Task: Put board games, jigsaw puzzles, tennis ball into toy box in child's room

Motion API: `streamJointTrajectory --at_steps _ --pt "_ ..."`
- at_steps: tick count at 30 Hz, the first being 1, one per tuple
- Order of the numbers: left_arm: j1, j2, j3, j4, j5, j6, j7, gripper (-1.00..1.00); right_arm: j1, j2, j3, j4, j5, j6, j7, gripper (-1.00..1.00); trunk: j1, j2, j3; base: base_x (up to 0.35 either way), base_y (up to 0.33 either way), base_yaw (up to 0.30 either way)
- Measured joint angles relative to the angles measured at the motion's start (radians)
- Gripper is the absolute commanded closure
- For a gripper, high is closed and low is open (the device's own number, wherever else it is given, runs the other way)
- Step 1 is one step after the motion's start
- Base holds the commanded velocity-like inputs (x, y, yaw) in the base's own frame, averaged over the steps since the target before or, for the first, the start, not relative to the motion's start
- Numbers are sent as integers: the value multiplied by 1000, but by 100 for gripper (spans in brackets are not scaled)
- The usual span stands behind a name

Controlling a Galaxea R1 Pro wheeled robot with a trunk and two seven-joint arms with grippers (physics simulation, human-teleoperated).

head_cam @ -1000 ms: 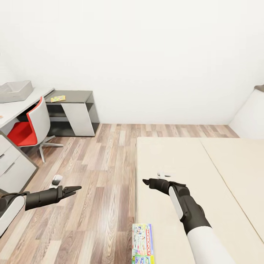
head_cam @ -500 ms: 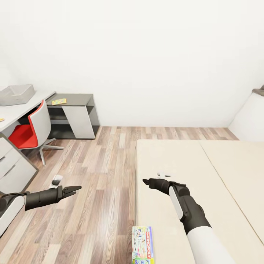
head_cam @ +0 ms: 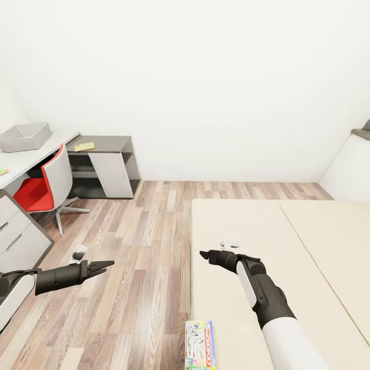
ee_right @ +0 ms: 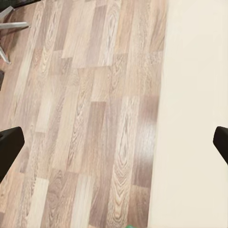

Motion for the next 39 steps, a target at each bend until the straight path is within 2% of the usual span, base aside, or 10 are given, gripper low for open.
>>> streamJointTrajectory --at_steps 39 --pt "0 0 0 0 0 0 0 -100 0 1 0 0 0 0 0 -100 0 0 64 0 0 0"
